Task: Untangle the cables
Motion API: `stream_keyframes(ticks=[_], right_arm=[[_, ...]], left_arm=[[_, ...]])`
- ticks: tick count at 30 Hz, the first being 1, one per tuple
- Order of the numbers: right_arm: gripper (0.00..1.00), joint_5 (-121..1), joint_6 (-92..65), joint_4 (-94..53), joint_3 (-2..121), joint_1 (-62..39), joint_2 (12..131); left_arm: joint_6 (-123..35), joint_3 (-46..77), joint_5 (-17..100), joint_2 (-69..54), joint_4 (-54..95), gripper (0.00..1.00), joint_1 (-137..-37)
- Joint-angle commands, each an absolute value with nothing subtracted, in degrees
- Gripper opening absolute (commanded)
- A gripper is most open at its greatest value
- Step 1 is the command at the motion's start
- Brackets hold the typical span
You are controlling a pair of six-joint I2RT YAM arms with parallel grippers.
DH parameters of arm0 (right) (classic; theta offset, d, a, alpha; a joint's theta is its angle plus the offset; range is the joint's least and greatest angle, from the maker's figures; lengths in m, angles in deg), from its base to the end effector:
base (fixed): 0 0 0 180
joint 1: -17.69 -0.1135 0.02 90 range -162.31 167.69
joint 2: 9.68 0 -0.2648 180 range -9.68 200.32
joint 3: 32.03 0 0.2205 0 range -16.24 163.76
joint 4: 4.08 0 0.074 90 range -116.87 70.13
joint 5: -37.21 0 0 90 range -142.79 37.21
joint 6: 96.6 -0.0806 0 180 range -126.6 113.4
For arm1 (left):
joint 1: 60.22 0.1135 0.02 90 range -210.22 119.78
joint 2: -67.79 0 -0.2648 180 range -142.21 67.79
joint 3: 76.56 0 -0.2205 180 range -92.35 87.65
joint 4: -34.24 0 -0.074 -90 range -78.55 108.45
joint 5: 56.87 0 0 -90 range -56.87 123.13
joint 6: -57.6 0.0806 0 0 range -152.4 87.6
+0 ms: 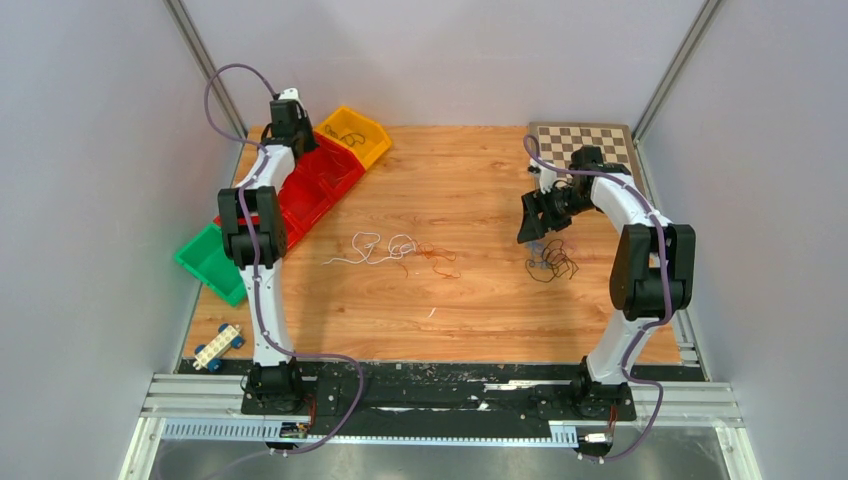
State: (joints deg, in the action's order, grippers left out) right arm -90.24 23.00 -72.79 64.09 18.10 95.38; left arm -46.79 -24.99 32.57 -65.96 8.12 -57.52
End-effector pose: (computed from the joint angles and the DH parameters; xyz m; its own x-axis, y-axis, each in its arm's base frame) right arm 0.3365 0.0466 0.2001 -0.7879 -0.3865 -0.4794 -0.5906 0.6945 0.4108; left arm 0.5539 0.0269 0.2037 -0.4909 -0.2719 -0.8277 -0.1832 0.9610 -0.2071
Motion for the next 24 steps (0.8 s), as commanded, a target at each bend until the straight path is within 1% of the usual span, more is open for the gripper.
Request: stream_keyframes(ticks=[1, 2, 3, 4, 5, 6, 7, 8, 9, 10, 11, 12, 13, 15, 16, 17, 18, 19, 21, 24], right_arm=[[0.73, -90.5, 23.0, -72.6, 66.3, 18.0, 95.9], [0.73, -90.7, 22.9, -72.7, 66.5, 18.0, 96.0], [0.73, -91.0, 23.1, -72.8, 66.8, 18.0, 96.1], [0.73, -91.5, 23.2, -72.9, 67.0, 18.0, 96.1], [0.73, -91.9, 23.4, -72.9, 67.2, 18.0, 96.1], [0.73, -92.3, 23.5, -72.9, 67.5, 18.0, 96.2], [0.73, -92.7, 23.6, -72.9, 67.8, 18.0, 96.3], [0.73, -93.2, 23.5, -72.9, 68.4, 18.0, 96.5], [0.73, -93.5, 23.6, -72.9, 68.9, 18.0, 96.7], [0.73, -94.0, 23.6, -72.9, 69.5, 16.6, 96.9], [0.73, -94.4, 23.6, -72.9, 70.0, 15.9, 97.2], [0.73, -94.7, 23.6, -72.9, 70.7, 15.5, 97.5], [0.73, -95.2, 23.7, -72.8, 71.2, 15.0, 97.7], [0.73, -96.0, 23.8, -72.6, 72.2, 13.8, 98.5], [0.73, -96.3, 23.9, -72.4, 72.6, 13.0, 99.0], [0.73, -96.7, 24.0, -72.1, 72.8, 12.1, 99.6], [0.73, -97.1, 23.9, -71.7, 73.0, 11.2, 100.2], [0.73, -97.5, 23.9, -71.2, 73.1, 10.1, 100.9], [0.73, -97.7, 23.1, -69.8, 73.5, 7.6, 102.5], [0.73, -97.0, 20.8, -68.0, 75.4, 3.1, 106.4]], left_arm=[[-49.1, -24.9, 30.3, -65.2, 12.0, 0.05, -57.4], [-49.0, -24.1, 30.7, -64.3, 12.6, 0.16, -57.3], [-49.1, -22.4, 31.3, -63.6, 13.0, 0.21, -57.2], [-48.7, -21.4, 32.4, -61.8, 13.9, 0.32, -57.0], [-48.3, -19.5, 32.6, -59.7, 14.3, 0.37, -56.9], [-47.5, -18.6, 34.1, -58.7, 15.3, 0.45, -56.9], [-46.7, -17.3, 34.6, -56.6, 15.7, 0.48, -56.8], [-46.3, -16.3, 35.6, -55.6, 15.7, 0.53, -56.9], [-45.6, -16.0, 36.2, -53.6, 15.5, 0.56, -56.7], [-45.3, -15.4, 37.4, -52.5, 15.2, 0.63, -56.7], [-44.6, -14.9, 38.2, -50.1, 14.6, 0.65, -56.5], [-44.1, -13.7, 39.8, -48.8, 14.4, 0.7, -56.4], [-42.8, -12.9, 41.0, -45.9, 14.3, 0.72, -56.2], [-39.4, -9.1, 46.1, -40.7, 14.3, 0.8, -55.9], [-37.8, -6.1, 51.1, -38.9, 14.2, 0.85, -55.8], [-33.0, -4.6, 54.8, -35.6, 12.4, 0.87, -55.7], [-29.9, -2.0, 64.7, -34.2, 10.7, 0.88, -55.6], [-23.0, -1.0, 74.8, -31.8, 5.5, 0.88, -55.6], [-15.2, 2.0, 84.0, -29.7, -2.3, 0.89, -56.2], [-10.5, 7.0, 84.8, -29.8, -9.4, 0.89, -58.7]])
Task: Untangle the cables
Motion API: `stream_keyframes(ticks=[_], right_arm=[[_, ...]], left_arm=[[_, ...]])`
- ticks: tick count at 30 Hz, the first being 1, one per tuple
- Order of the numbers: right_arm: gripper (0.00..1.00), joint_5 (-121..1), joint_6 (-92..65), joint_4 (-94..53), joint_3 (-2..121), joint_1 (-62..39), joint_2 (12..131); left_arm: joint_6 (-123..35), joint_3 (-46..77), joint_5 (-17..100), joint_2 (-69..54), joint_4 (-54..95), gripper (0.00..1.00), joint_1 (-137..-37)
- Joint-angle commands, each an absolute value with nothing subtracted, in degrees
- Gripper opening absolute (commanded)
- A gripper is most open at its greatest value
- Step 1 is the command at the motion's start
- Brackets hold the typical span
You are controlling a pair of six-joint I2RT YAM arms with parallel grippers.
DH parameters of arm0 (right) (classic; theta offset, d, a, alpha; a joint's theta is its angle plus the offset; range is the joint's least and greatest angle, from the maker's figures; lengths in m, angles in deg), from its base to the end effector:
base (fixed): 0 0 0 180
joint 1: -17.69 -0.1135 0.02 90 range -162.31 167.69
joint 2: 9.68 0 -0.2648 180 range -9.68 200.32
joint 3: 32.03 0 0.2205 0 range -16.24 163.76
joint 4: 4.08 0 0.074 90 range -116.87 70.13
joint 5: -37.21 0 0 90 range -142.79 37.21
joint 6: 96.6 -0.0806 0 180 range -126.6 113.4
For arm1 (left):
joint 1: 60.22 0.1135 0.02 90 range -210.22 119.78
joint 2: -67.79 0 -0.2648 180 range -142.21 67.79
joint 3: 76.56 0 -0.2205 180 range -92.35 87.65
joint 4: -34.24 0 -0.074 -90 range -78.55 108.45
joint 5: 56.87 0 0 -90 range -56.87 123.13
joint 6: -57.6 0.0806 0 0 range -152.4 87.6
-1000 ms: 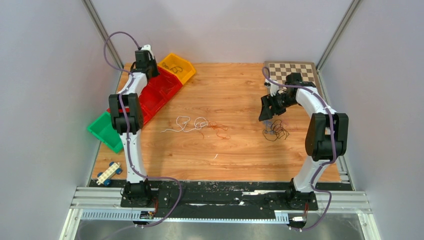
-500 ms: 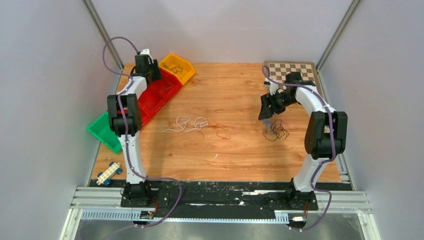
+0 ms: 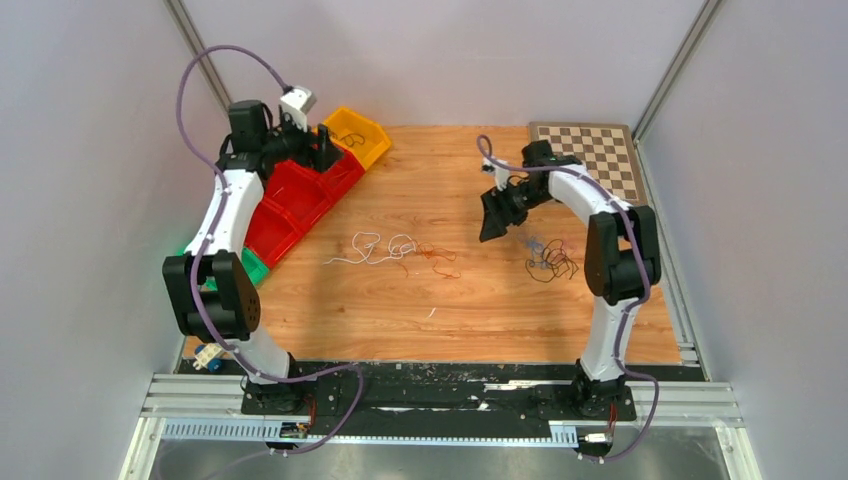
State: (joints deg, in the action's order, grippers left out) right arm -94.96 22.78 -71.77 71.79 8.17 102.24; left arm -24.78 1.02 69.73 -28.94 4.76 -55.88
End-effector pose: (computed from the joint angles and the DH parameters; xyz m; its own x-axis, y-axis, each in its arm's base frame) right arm 0.3559 0.1146 0.1984 -0.6932 -0.4849 -0.5332 -0.7175 0.5345 0.4467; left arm 0.3999 -0.0178 0.3424 -0.3346 0.0814 -0.9388 0.5323 0.8384 -0.1170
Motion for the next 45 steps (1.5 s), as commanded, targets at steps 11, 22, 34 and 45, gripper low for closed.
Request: stream_keyframes(ticks=[11, 22, 34, 45], right_arm=[[0.73, -91.0, 13.0, -59.8, 75.8, -7.5, 112.1], [0.49, -87.0, 9.9, -56.9, 71.3, -8.7, 113.6], [0.0, -81.2, 14.9, -58.1, 63.2, -1.8, 106.7], [0.0, -80.3, 19.0, -62.6, 60.5, 5.9, 100.0]], left_arm=[[-3.4, 21.4, 74.5, -31.3, -2.9, 1.0, -69.1], [18.2, 29.6, 63.9, -30.8, -1.3, 1.0, -76.6], [21.1, 26.3, 56.8, -34.9, -3.3, 0.49, -76.8], [21.7, 20.0, 62.8, -29.0, -16.5, 0.91, -69.6]])
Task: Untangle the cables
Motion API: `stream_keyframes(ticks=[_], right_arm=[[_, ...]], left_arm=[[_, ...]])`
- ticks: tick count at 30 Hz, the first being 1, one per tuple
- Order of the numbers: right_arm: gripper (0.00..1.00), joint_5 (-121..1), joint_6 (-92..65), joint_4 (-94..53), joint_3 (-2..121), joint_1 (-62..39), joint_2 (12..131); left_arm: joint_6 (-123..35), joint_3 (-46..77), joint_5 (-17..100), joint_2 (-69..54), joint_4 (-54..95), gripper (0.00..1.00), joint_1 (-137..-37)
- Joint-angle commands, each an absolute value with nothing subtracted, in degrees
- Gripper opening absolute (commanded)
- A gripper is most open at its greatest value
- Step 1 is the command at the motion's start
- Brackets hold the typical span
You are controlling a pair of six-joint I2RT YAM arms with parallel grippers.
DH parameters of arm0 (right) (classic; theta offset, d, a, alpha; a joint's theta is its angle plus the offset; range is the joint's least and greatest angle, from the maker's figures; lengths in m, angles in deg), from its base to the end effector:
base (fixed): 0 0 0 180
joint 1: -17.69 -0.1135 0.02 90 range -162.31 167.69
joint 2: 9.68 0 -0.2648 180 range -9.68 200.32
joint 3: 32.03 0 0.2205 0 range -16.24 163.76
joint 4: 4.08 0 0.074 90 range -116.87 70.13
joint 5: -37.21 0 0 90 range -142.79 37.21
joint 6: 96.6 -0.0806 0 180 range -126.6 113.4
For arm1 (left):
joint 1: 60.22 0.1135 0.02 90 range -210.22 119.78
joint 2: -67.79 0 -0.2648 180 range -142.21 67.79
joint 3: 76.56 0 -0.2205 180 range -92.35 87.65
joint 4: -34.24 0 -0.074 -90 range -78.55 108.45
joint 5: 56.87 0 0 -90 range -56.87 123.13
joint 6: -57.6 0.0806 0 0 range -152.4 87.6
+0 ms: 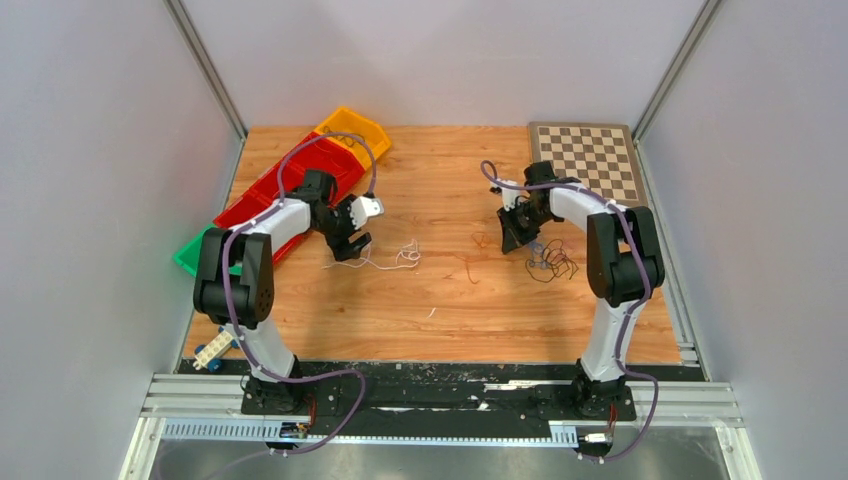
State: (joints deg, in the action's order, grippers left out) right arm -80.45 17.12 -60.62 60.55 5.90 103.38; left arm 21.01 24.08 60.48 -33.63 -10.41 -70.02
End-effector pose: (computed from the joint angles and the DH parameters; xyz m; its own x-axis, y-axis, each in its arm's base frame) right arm 0.3476 0.1108 0.1383 -0.7594 -0.5225 -0.3876 -0.6429 0.6942 0.3238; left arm 0.3232 -0.0934 0.1565 -0.2744 0.7711 -0.5745 0.9236 0.3778 0.0659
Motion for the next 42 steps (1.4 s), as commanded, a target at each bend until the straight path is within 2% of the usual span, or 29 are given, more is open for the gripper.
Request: stream_keyframes(ticks=[1, 2, 8, 19, 25, 29, 32, 41, 42], right_arm=[[0.0, -80.9, 18.6, -62.6, 60.5, 6.0, 100.0], [0.0, -81.3, 18.3, -62.6, 60.5, 5.9, 100.1], [0.0, -82.4, 17.8, -62.6, 60.5, 6.0, 100.2], [0.0, -82.7, 17.8, -63.1, 62.7, 5.9, 101.7], [0.0, -82.8, 17.9, -63.3, 62.8, 6.0, 101.8], [0.0, -82.9, 17.8, -63.4, 62.9, 6.0, 102.2], [0.0, -83.1, 17.7, -63.7, 63.1, 6.0, 102.4], [0.0, -81.3, 19.0, -64.4, 63.8, 6.0, 102.1], [0.0, -80.3, 19.4, -64.5, 63.7, 6.1, 101.9]], left_arm=[[19.3, 19.3, 62.1, -30.0, -18.0, 0.96, -69.5], [18.1, 17.6, 60.6, -30.7, -18.8, 0.99, -69.5], [6.7, 15.3, 55.1, -35.9, -17.7, 1.0, -70.6], [3.6, 14.0, 57.4, -38.1, -20.3, 0.99, -80.2], [-12.4, 10.2, 62.4, -42.3, -21.6, 0.95, -81.8], [-23.8, 12.3, 67.1, -42.2, -15.8, 0.93, -82.0], [-31.0, 13.8, 65.6, -41.4, -9.1, 0.93, -83.1], [-33.8, 14.6, 47.5, -43.7, -5.9, 0.79, -87.4], [-33.9, 14.7, 46.4, -43.7, -6.3, 0.73, -87.6]])
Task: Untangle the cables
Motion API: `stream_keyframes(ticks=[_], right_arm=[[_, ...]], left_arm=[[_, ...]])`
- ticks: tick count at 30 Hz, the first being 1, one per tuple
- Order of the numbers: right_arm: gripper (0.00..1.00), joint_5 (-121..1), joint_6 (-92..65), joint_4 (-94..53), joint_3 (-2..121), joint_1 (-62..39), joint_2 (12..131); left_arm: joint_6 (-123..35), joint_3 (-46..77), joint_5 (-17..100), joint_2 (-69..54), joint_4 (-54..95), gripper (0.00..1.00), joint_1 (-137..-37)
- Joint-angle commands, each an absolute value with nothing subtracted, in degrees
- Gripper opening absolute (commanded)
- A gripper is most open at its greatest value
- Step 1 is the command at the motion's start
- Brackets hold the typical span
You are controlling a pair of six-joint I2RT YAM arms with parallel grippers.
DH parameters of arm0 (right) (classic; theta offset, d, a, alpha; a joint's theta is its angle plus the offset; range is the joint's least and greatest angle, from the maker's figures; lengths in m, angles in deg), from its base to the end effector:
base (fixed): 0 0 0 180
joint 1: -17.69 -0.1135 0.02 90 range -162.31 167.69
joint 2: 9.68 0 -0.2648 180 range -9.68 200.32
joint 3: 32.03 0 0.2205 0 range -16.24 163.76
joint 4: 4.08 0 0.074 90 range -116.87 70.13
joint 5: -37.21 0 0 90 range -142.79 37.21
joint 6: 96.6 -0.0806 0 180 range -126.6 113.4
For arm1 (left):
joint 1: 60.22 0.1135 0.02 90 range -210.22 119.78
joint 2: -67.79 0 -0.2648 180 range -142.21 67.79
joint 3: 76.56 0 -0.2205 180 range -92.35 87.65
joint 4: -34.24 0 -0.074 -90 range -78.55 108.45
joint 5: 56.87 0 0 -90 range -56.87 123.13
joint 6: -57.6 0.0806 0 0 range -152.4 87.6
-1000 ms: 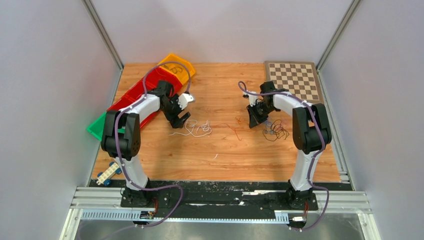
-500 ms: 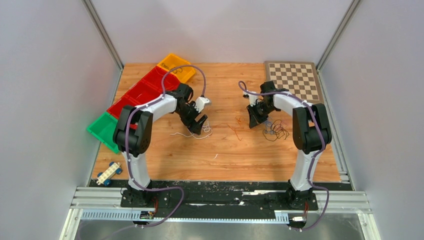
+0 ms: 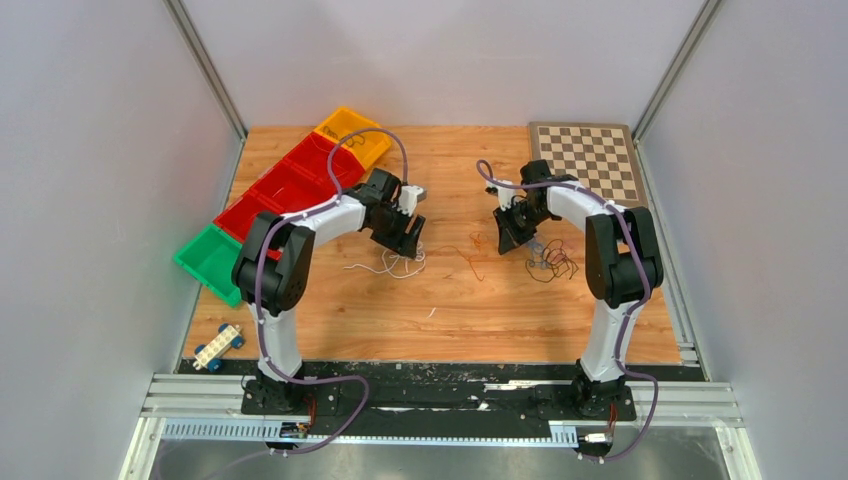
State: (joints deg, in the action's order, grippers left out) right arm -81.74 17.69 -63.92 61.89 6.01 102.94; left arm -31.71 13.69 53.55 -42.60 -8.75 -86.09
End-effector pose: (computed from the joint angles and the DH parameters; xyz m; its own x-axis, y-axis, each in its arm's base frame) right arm 0.3441 0.1110 0.1456 -0.7632 -0.5253 -0.3762 -0.6421 0.6817 0.3507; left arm 0.3342 -0.1933 0.1500 -0.7995 0.4002 -0.4479 0.5580 0.7709 -0.3072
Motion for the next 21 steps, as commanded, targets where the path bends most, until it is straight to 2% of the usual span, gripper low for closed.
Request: stream_keyframes(ticks=[1, 5, 8, 10, 15, 21], right_arm=[[0.0, -79.6, 19.8, -64.5, 63.6, 6.3, 101.6], [0.0, -77.7, 20.9, -64.8, 62.8, 7.7, 100.5], [0.0, -76.1, 21.7, -65.0, 61.8, 8.6, 99.6], [0.0, -74.6, 22.4, -65.0, 60.9, 9.1, 99.0], [0.0, -71.7, 24.5, -64.7, 58.2, 10.4, 98.4], [0.0, -72.1, 23.8, -64.4, 57.6, 11.0, 98.2]], left_arm=[[-33.7, 14.6, 45.9, -43.8, -7.4, 0.69, -87.6], [-32.6, 14.7, 44.0, -42.9, -9.7, 0.43, -86.9], [-31.8, 14.5, 44.1, -41.0, -11.2, 0.13, -84.8], [-30.0, 13.9, 44.6, -38.9, -12.4, 0.01, -82.5], [-24.4, 13.0, 47.3, -29.2, -13.0, 0.0, -73.8], [-20.5, 5.8, 55.8, -21.6, -16.3, 0.0, -64.3]])
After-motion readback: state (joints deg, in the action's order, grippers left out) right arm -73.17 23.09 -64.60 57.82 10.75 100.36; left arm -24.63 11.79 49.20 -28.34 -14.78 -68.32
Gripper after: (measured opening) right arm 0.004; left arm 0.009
